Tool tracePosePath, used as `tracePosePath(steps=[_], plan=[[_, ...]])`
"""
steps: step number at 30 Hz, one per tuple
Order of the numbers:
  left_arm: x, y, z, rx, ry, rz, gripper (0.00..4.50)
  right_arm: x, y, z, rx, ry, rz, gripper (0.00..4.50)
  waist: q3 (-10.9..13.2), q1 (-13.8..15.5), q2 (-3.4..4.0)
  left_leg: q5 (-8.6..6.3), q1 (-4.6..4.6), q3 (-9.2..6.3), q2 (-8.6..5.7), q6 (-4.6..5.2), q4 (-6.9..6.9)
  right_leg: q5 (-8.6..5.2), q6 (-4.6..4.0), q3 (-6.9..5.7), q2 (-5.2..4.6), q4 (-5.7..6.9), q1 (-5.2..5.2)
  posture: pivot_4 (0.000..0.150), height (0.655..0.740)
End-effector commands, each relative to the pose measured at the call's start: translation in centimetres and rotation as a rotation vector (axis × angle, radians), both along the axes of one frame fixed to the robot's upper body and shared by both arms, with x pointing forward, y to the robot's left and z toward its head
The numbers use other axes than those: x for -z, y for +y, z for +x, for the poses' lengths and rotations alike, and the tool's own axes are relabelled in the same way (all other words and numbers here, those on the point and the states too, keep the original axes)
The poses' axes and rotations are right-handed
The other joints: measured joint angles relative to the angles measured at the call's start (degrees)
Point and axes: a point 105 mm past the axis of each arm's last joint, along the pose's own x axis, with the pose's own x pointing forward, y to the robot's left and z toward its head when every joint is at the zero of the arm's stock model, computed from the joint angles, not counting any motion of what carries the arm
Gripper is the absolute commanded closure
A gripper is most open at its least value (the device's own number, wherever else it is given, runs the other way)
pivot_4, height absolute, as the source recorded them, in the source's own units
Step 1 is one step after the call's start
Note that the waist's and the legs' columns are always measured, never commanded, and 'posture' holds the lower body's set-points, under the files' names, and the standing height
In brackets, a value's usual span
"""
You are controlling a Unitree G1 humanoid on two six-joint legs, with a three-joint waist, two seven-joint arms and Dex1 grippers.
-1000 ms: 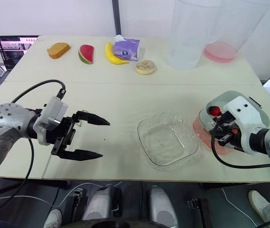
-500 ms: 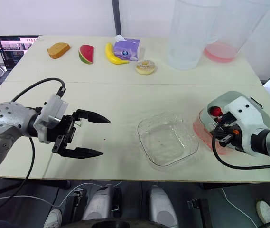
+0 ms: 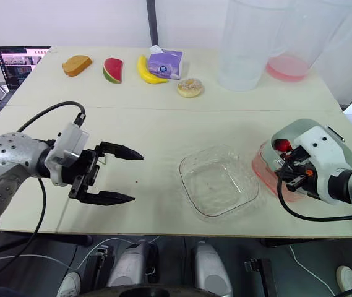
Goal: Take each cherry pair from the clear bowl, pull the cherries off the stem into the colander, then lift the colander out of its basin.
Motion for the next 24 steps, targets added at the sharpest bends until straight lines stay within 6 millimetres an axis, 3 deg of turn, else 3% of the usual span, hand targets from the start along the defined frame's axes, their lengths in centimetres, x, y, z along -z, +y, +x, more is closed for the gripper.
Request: tracePosePath(steps=[1,4,7,14,21,24], plan=[[-0.4,-0.1,-0.1,0.014,-0.034,-0.003,0.0,-1.1,-0.3,0.2,0.021,-0.065,-0.019,4.26,0.0,0.0,0.0,0.0,0.0,0.0,0.0,0.0,0.0,0.0,0.0,0.0,0.0,0.0,0.0,0.15,0.74],[-0.4,-0.2,0.1,0.013,-0.038,-0.004,0.0,-1.6,-0.4,0.4,0.021,-0.082,-0.023,4.26,0.0,0.01,0.0,0.0,0.0,0.0,0.0,0.0,0.0,0.0,0.0,0.0,0.0,0.0,0.0,0.15,0.74],[-0.6,-0.1,0.3,0.005,-0.043,-0.006,0.0,-3.4,-0.2,0.9,0.003,-0.137,-0.031,4.26,0.0,-0.04,0.0,0.0,0.0,0.0,0.0,0.0,0.0,0.0,0.0,0.0,0.0,0.0,-0.01,0.15,0.74],[-0.9,0.0,1.2,-0.053,-0.045,-0.03,0.0,-6.7,3.3,3.2,-0.163,-0.21,-0.012,4.26,0.03,-0.42,0.07,0.0,0.01,0.03,0.06,0.0,-0.07,0.0,-0.02,0.02,0.02,0.0,-0.08,0.15,0.74],[-1.2,-0.1,2.3,-0.107,-0.055,-0.059,0.0,-5.7,6.6,9.1,-0.236,-0.212,0.01,4.26,0.04,-0.38,0.08,0.0,-0.17,0.14,0.04,0.0,-0.05,0.02,-0.05,0.09,-0.03,0.03,-0.34,0.15,0.74],[-1.4,0.0,2.5,-0.138,-0.062,-0.07,0.0,-2.9,7.6,12.1,-0.257,-0.158,0.011,4.26,0.04,-0.24,0.07,0.0,-0.28,0.19,0.01,0.01,-0.03,0.02,-0.03,0.1,-0.06,0.1,-0.48,0.15,0.74]])
